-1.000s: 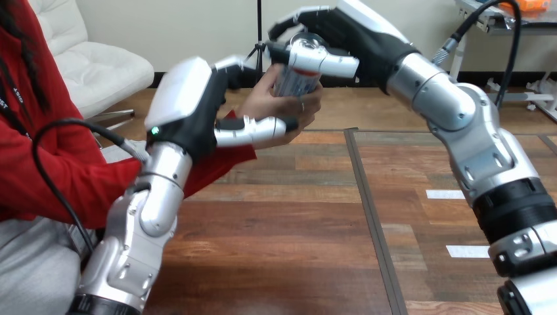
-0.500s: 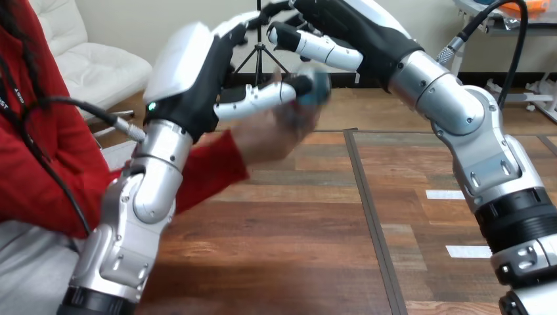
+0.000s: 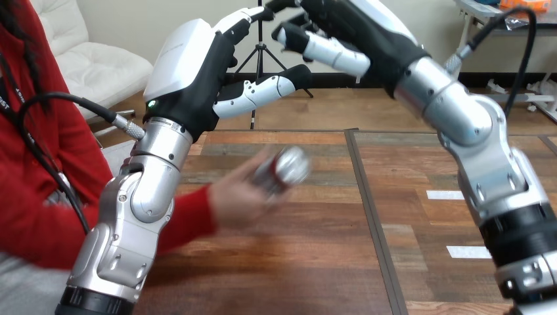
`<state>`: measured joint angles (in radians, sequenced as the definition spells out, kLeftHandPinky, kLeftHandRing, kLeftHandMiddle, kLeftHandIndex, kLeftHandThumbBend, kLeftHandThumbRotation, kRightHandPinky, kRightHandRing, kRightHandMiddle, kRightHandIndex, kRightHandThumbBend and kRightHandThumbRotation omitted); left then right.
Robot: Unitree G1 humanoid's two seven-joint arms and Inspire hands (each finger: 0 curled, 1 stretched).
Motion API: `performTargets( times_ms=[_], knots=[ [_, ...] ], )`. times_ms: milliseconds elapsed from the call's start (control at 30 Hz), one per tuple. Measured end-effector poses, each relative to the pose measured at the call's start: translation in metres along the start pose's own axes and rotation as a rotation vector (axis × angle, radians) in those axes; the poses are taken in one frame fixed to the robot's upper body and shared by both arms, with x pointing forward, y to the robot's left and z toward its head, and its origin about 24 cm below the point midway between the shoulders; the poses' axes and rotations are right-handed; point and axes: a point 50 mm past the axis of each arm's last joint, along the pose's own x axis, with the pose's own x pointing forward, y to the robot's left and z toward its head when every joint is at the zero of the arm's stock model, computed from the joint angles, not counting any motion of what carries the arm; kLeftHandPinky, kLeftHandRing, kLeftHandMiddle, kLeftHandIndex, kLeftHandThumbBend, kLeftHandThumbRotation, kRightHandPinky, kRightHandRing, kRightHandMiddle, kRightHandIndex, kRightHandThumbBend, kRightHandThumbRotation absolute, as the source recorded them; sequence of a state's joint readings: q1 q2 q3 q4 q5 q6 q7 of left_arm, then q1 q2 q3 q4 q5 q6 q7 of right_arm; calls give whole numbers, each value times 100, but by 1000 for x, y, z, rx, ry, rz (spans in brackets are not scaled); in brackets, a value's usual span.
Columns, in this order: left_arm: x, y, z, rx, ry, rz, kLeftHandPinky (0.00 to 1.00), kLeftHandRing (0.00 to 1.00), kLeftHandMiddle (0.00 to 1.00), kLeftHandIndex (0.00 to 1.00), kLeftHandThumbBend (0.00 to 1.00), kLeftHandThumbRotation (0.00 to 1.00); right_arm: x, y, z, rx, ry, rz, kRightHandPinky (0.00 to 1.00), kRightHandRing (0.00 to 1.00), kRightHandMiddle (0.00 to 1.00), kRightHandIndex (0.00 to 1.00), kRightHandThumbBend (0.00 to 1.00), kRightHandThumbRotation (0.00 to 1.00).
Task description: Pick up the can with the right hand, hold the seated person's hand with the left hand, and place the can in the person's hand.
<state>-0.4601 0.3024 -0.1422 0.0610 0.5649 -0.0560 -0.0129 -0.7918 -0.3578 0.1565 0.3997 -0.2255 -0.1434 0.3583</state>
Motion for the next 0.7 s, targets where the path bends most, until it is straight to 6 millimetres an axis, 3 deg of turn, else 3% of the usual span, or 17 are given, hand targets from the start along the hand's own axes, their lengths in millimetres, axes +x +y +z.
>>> performTargets(
  times_ms=[433,700],
  knots=[
    [-6,-4,-2,-14,7,-7,60,83,87,91,99,100,-15,12,-11,59,13,-5,57,74,76,81,100,100],
    [-18,-11,-6,-97,15,-17,59,80,85,86,97,100,-29,19,-16,97,-6,-33,65,77,78,84,98,100]
  ],
)
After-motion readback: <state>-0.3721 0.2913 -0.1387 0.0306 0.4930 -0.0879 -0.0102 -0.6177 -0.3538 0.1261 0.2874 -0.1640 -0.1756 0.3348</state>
